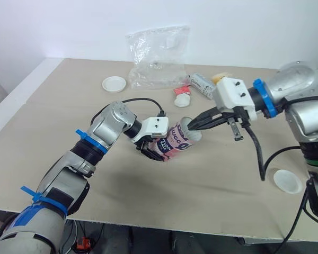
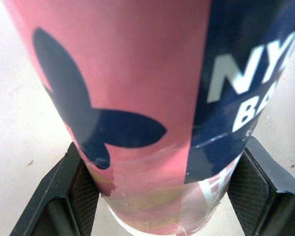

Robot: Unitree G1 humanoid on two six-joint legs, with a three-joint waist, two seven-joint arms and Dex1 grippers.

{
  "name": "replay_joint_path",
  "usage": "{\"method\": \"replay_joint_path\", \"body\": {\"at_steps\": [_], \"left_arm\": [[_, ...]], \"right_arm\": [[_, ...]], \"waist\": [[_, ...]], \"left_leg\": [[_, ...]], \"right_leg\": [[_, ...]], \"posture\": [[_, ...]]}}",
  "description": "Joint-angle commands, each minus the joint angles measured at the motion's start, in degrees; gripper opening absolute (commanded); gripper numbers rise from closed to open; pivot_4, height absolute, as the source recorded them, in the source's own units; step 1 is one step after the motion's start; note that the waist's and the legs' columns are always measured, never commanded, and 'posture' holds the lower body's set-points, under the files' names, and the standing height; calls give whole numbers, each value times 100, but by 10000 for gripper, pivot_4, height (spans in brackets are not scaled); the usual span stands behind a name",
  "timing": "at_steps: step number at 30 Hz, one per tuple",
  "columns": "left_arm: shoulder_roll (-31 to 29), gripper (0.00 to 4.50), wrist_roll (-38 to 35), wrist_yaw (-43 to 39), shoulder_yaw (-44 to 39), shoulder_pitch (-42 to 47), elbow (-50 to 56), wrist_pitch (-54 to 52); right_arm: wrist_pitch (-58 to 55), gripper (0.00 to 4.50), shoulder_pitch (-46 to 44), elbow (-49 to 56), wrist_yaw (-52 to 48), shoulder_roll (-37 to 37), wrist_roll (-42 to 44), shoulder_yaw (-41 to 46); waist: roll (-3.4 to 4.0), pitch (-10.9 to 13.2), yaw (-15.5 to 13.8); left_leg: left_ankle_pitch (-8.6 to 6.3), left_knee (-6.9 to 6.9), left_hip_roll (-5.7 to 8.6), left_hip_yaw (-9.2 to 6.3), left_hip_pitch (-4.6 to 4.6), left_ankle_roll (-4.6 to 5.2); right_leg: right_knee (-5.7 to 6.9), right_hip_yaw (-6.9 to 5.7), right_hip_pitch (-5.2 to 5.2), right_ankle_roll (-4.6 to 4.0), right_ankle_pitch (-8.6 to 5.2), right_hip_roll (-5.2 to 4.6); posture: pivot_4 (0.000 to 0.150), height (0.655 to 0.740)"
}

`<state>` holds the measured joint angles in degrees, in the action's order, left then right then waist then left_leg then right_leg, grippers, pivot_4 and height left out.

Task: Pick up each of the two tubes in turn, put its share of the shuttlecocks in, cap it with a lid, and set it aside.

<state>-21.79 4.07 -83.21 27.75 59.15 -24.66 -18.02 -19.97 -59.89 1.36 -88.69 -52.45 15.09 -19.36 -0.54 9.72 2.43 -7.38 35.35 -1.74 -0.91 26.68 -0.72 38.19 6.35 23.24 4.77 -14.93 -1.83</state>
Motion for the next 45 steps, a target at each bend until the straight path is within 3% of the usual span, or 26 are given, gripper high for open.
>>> {"method": "replay_joint_path", "body": {"at_steps": [1, 19, 36, 45], "left_arm": [[64, 32348, -19, -37, 54, 4, 180, -82], [108, 32348, -72, -12, 32, -37, 312, -257], [153, 32348, -63, 57, 5, -86, 196, -206], [96, 32348, -42, 30, -40, -128, 119, -164]], "right_arm": [[460, 287, -315, -296, -289, 217, -553, -353], [1428, 287, -569, -1196, -381, 1341, -1744, -1972], [1562, 287, -818, -1643, -381, 1703, -1665, -2010], [1299, 287, -937, -1464, -381, 1473, -1258, -1687]], "waist": [[0, 0, 6], [2, -3, 24], [2, -5, 29], [2, -5, 28]], "left_leg": [[0, 0, 0, -1, 0, 0], [0, 3, -8, -16, -7, -2], [2, 7, -28, -16, -46, -5], [2, 6, -27, -17, -49, -5]], "right_leg": [[1, 0, 1, 1, 0, 0], [11, -5, -7, -6, 3, 18], [72, -6, -15, -51, -31, 40], [81, -5, -15, -47, -38, 40]], "posture": [[1500, 7400], [1500, 7400], [1500, 7400], [1500, 7400]]}}
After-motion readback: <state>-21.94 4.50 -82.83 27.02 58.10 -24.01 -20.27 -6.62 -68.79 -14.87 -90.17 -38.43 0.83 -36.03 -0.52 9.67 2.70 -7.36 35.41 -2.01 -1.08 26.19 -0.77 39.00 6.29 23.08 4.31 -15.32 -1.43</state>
